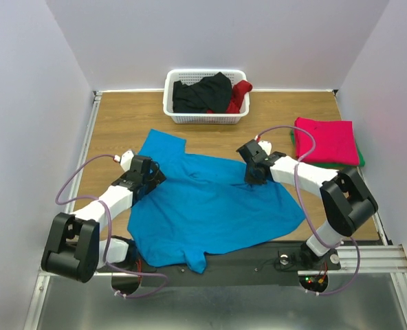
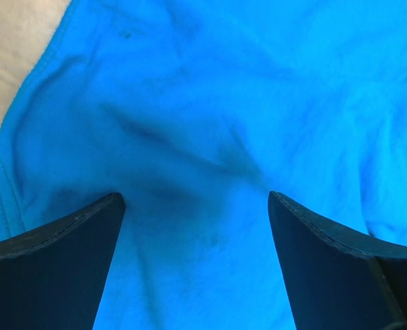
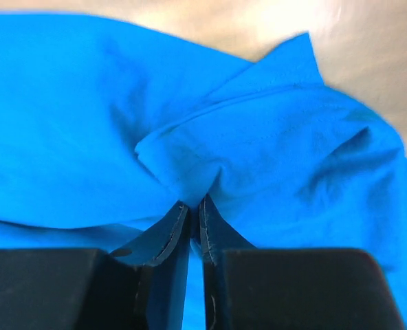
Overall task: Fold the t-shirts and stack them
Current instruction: Flatten the tshirt out
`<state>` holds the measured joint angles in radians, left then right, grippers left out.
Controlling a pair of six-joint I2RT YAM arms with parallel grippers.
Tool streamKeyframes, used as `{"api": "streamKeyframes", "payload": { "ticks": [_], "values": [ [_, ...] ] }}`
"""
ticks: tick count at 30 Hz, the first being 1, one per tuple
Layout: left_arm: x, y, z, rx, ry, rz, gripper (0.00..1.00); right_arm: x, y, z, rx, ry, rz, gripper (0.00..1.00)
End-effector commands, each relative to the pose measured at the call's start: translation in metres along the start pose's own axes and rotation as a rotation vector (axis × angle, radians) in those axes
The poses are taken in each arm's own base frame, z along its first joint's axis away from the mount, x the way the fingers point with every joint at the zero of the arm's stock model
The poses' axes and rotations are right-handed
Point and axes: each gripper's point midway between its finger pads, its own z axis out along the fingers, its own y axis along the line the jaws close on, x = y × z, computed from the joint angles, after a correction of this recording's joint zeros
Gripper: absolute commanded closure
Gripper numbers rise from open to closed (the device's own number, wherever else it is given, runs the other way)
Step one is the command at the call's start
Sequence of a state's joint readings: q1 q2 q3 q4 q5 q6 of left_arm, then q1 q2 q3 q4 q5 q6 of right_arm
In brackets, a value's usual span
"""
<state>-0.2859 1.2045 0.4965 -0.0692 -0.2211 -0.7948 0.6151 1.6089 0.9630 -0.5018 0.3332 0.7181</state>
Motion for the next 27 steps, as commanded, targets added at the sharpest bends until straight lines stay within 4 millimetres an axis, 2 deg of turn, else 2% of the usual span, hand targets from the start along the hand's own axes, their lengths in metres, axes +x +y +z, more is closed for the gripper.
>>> {"api": "streamKeyframes", "payload": {
  "ticks": [1, 5, 6, 7, 8, 9, 11, 12, 13, 14, 15, 16, 17, 19, 20, 22, 23, 25, 26, 27],
  "values": [
    [0.001, 0.009, 0.013, -0.068, 0.007, 0.006, 0.02, -0.062, 0.009, -0.021, -0.041, -0.162, 0.104, 0.85],
    [-0.003, 0.005, 0.018, -0.077, 0.013, 0.006, 0.02, -0.085, -0.007, -0.014, -0.047, -0.144, 0.191, 0.85],
    [-0.006, 0.003, 0.021, -0.081, 0.012, 0.007, 0.02, -0.100, -0.014, -0.013, -0.043, -0.157, 0.217, 0.85],
    [-0.009, 0.000, 0.022, -0.080, 0.008, 0.009, 0.02, -0.106, -0.017, -0.011, -0.037, -0.160, 0.224, 0.85],
    [-0.012, -0.003, 0.025, -0.081, 0.006, 0.013, 0.02, -0.108, -0.020, -0.002, -0.023, -0.147, 0.217, 0.82],
    [-0.015, -0.005, 0.027, -0.084, 0.002, 0.016, 0.02, -0.128, -0.021, -0.003, -0.028, -0.173, 0.233, 0.81],
    [-0.019, -0.006, 0.032, -0.095, -0.001, 0.028, 0.02, -0.141, -0.021, 0.005, -0.031, -0.168, 0.225, 0.79],
    [-0.021, -0.009, 0.036, -0.101, 0.004, 0.034, 0.02, -0.141, -0.023, 0.021, -0.013, -0.142, 0.205, 0.78],
    [-0.023, -0.010, 0.040, -0.106, 0.005, 0.034, 0.02, -0.164, -0.026, 0.022, -0.029, -0.160, 0.234, 0.76],
    [-0.024, -0.011, 0.043, -0.109, 0.009, 0.040, 0.02, -0.173, -0.031, 0.028, -0.026, -0.161, 0.253, 0.74],
    [-0.026, -0.014, 0.049, -0.116, 0.013, 0.049, 0.03, -0.177, -0.048, 0.048, 0.012, -0.137, 0.300, 0.73],
    [-0.027, -0.015, 0.052, -0.119, 0.018, 0.052, 0.06, -0.188, -0.053, 0.052, 0.015, -0.147, 0.320, 0.70],
    [-0.030, -0.018, 0.056, -0.125, 0.023, 0.060, 0.06, -0.206, -0.055, 0.052, 0.004, -0.172, 0.333, 0.53],
    [-0.035, -0.020, 0.059, -0.124, 0.018, 0.064, 0.05, -0.219, -0.066, 0.061, 0.012, -0.177, 0.340, 0.37],
    [-0.036, -0.022, 0.062, -0.120, 0.025, 0.071, 0.06, -0.231, -0.063, 0.058, -0.008, -0.193, 0.323, 0.33],
    [-0.043, -0.031, 0.063, -0.108, 0.029, 0.083, 0.05, -0.232, -0.054, 0.045, -0.079, -0.186, 0.261, 0.30],
    [-0.045, -0.034, 0.062, -0.099, 0.029, 0.081, 0.06, -0.220, -0.053, 0.044, -0.093, -0.160, 0.239, 0.25],
    [-0.046, -0.038, 0.060, -0.084, 0.030, 0.075, 0.05, -0.210, -0.052, 0.033, -0.119, -0.150, 0.219, 0.17],
    [-0.048, -0.043, 0.056, -0.058, 0.026, 0.068, 0.05, -0.212, -0.050, 0.014, -0.152, -0.173, 0.213, 0.08],
    [-0.051, -0.046, 0.054, -0.042, 0.019, 0.067, 0.05, -0.193, -0.055, 0.014, -0.145, -0.144, 0.194, 0.08]
  ]
}}
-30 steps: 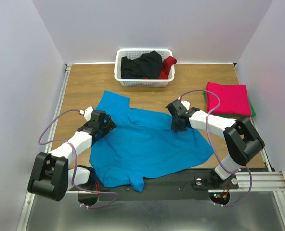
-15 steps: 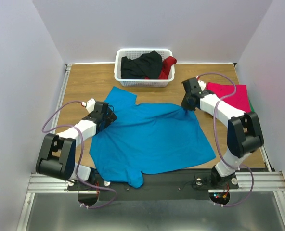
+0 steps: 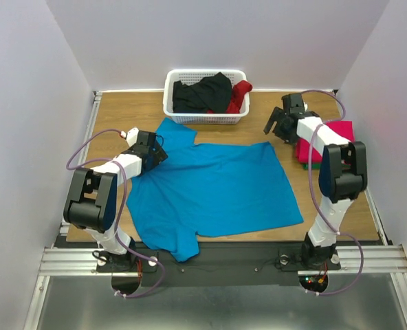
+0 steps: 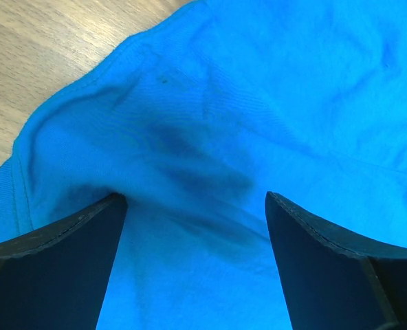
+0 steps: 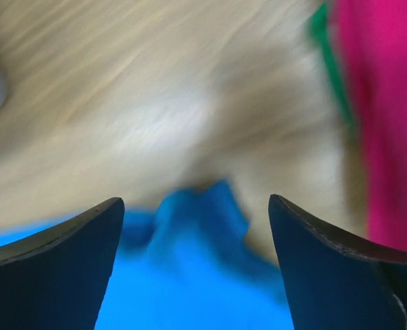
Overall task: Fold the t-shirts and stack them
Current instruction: Flatten the tshirt out
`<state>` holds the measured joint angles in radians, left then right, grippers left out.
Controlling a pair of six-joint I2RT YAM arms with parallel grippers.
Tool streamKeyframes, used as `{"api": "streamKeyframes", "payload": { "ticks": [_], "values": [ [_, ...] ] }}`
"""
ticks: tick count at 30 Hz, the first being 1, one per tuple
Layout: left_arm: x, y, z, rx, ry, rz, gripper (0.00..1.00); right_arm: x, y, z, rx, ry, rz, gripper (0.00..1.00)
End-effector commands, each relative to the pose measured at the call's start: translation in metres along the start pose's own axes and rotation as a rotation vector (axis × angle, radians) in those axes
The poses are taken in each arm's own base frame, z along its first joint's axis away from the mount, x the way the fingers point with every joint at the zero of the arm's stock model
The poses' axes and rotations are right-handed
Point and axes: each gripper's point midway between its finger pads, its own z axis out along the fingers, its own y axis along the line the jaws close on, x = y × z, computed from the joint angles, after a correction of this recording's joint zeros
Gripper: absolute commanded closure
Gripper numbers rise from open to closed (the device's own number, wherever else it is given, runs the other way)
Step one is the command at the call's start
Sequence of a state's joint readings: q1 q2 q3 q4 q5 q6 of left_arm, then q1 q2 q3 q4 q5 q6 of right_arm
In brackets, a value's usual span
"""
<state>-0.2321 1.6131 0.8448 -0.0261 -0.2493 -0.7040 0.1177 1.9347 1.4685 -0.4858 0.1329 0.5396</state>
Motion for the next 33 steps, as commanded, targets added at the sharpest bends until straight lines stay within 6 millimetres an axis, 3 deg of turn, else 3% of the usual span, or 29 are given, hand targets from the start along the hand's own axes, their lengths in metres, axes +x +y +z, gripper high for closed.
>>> {"api": "streamKeyframes", "payload": {
  "ticks": [1, 3, 6, 7, 8, 9, 12, 17, 20, 22, 23, 29, 33],
  "values": [
    [0.000, -0.004, -0.010, 0.037, 0.032, 0.025, 0.05, 0.006, 0.019, -0.054, -0.148, -0.028, -0.084, 0.05],
    [-0.015, -0.015, -0.020, 0.071, 0.001, 0.023, 0.05, 0.003, 0.018, -0.084, -0.182, -0.073, -0.077, 0.00],
    [-0.032, -0.026, -0.030, 0.099, -0.030, 0.032, 0.05, 0.032, 0.011, -0.104, -0.197, -0.063, -0.083, 0.00],
    [-0.033, -0.028, -0.031, 0.105, -0.029, 0.035, 0.05, 0.038, 0.020, -0.124, -0.239, -0.090, -0.101, 0.00],
    [-0.032, -0.030, -0.032, 0.114, -0.020, 0.035, 0.05, 0.060, 0.013, -0.121, -0.224, -0.057, -0.116, 0.00],
    [-0.030, -0.031, -0.032, 0.121, -0.012, 0.039, 0.05, 0.073, 0.022, -0.131, -0.255, -0.055, -0.138, 0.00],
    [-0.019, -0.028, -0.027, 0.128, 0.010, 0.042, 0.05, 0.110, 0.013, -0.120, -0.217, 0.006, -0.153, 0.00],
    [0.001, -0.020, -0.017, 0.126, 0.056, 0.055, 0.05, 0.136, 0.007, -0.088, -0.180, 0.079, -0.144, 0.00],
    [0.011, -0.014, 0.000, 0.076, 0.089, 0.075, 0.05, 0.137, 0.009, -0.069, -0.145, 0.091, -0.137, 0.00],
    [0.004, -0.022, 0.008, 0.078, 0.087, 0.079, 0.05, 0.128, 0.015, -0.061, -0.128, 0.073, -0.133, 0.00],
    [0.010, -0.020, 0.019, 0.059, 0.109, 0.092, 0.05, 0.125, 0.013, -0.055, -0.103, 0.065, -0.144, 0.00],
    [-0.030, -0.051, 0.051, 0.068, 0.084, 0.110, 0.05, 0.097, 0.002, -0.015, 0.000, 0.049, -0.059, 0.00],
    [-0.054, -0.069, 0.056, 0.088, 0.060, 0.113, 0.05, 0.078, -0.008, 0.004, 0.046, 0.034, -0.025, 0.00]
  ]
}}
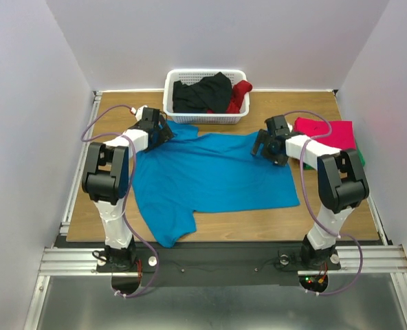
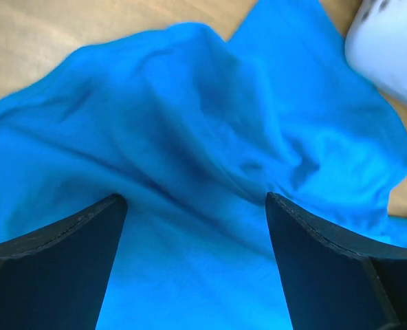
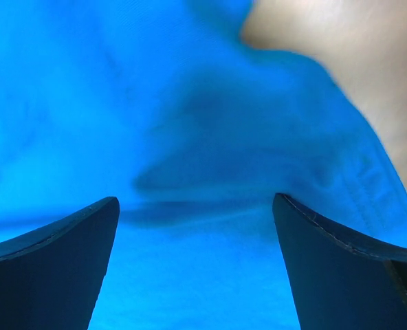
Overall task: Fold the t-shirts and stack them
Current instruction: Flatten the tshirt out
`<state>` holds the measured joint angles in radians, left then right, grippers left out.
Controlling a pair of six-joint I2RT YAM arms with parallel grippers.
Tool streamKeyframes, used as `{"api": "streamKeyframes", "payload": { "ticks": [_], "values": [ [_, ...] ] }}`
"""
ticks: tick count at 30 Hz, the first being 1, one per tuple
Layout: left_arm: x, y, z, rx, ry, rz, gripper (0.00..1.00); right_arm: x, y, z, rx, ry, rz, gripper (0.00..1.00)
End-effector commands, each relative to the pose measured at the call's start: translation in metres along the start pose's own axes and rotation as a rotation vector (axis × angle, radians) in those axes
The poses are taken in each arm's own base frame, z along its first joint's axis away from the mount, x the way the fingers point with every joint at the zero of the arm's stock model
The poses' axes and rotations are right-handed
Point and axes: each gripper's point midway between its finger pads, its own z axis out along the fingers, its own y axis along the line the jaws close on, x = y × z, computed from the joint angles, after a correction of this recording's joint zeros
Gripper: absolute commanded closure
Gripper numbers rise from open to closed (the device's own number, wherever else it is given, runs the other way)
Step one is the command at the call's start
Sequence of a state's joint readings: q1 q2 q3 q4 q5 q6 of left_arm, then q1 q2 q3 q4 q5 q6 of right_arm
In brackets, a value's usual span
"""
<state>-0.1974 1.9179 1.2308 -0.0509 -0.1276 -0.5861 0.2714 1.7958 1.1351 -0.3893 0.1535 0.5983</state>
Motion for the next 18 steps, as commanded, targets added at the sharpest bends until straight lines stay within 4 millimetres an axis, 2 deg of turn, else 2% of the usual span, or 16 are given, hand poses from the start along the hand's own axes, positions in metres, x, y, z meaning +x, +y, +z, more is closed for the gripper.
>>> {"api": "streamKeyframes", "payload": {
  "ticks": [1, 5, 7, 8, 11, 12, 14, 15, 16, 17, 18],
  "values": [
    [-0.010, 0.000, 0.004, -0.018, 0.032, 0.036, 0.05, -0.033, -0.014, 0.016, 0.054, -0.070, 0.062, 0.00],
    [-0.027, -0.009, -0.006, 0.003, -0.007, 0.046, 0.05, -0.049, 0.002, 0.006, -0.013, -0.092, 0.021, 0.00],
    [-0.042, -0.015, -0.019, 0.010, -0.033, 0.046, 0.05, -0.058, 0.007, -0.003, -0.034, -0.115, 0.002, 0.00],
    [-0.052, -0.018, -0.032, 0.019, -0.056, 0.044, 0.05, -0.062, 0.013, -0.014, -0.074, -0.128, -0.003, 0.00],
    [-0.058, -0.020, -0.055, 0.041, -0.083, 0.033, 0.04, -0.062, 0.020, -0.033, -0.134, -0.136, -0.015, 0.00],
    [-0.059, -0.016, -0.073, 0.052, -0.098, 0.021, 0.02, -0.066, 0.021, -0.048, -0.154, -0.163, -0.016, 0.00],
    [-0.053, -0.013, -0.092, 0.068, -0.108, 0.009, 0.02, -0.057, 0.014, -0.059, -0.160, -0.165, -0.021, 0.00],
    [-0.043, -0.006, -0.109, 0.073, -0.111, -0.013, 0.02, -0.060, 0.014, -0.076, -0.184, -0.198, -0.019, 0.00],
    [-0.032, -0.006, -0.119, 0.082, -0.106, -0.010, 0.02, -0.044, 0.005, -0.075, -0.176, -0.173, -0.017, 0.00],
    [-0.032, -0.006, -0.142, 0.116, -0.138, -0.026, 0.02, -0.036, 0.003, -0.078, -0.190, -0.162, -0.013, 0.00],
    [0.000, 0.009, -0.140, 0.095, -0.087, -0.048, 0.02, -0.034, 0.004, -0.092, -0.218, -0.182, -0.001, 0.00]
  ]
}}
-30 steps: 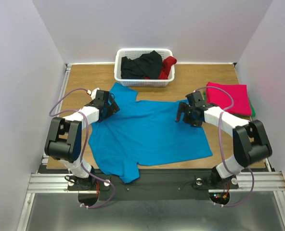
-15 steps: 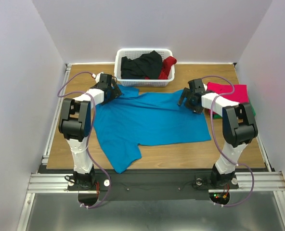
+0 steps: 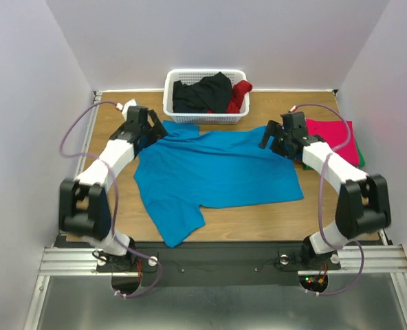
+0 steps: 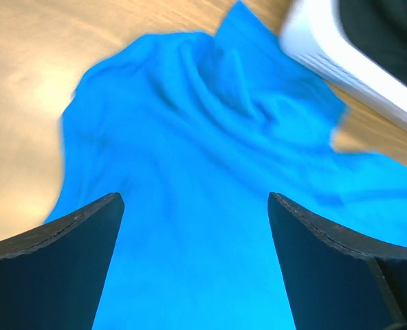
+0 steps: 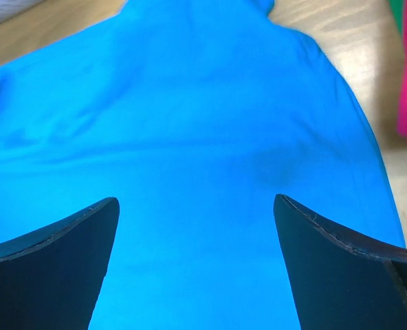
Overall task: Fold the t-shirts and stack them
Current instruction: Flatten the tshirt out
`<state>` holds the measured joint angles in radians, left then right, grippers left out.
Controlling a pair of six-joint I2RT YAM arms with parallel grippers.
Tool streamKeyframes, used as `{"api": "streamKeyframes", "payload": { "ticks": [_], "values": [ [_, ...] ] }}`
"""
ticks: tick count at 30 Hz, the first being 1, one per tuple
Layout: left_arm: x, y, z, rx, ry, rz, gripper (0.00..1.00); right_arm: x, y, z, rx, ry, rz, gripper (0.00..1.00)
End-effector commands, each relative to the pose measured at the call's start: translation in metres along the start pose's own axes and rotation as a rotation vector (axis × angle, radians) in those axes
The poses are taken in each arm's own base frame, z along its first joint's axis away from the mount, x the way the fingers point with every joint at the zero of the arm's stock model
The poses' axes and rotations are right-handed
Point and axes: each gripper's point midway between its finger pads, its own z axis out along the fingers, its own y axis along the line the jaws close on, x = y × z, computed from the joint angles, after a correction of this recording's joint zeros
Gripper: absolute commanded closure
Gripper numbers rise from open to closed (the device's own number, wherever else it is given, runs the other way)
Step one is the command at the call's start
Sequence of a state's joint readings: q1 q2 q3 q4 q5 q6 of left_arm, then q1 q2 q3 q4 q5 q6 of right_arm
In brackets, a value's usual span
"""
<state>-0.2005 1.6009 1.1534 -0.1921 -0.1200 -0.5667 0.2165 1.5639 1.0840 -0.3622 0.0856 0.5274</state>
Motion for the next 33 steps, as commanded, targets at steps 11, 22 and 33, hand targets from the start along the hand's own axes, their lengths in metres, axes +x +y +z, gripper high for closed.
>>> {"api": "streamKeyframes", "payload": {
  "ticks": [11, 22, 33],
  "values": [
    [0.164, 0.044, -0.094, 0.137, 0.117, -0.179, 0.02, 0.081, -0.023, -0.053, -0.138, 0.069, 0.018, 0.00],
    [0.187, 0.076, -0.033, -0.071, 0.222, -0.091, 0.02, 0.125, -0.033, -0.020, -0.123, 0.218, 0.025, 0.00],
    [0.107, 0.071, 0.006, -0.154, 0.154, -0.021, 0.02, 0.121, -0.012, -0.012, -0.177, 0.224, 0.030, 0.00]
  ]
}}
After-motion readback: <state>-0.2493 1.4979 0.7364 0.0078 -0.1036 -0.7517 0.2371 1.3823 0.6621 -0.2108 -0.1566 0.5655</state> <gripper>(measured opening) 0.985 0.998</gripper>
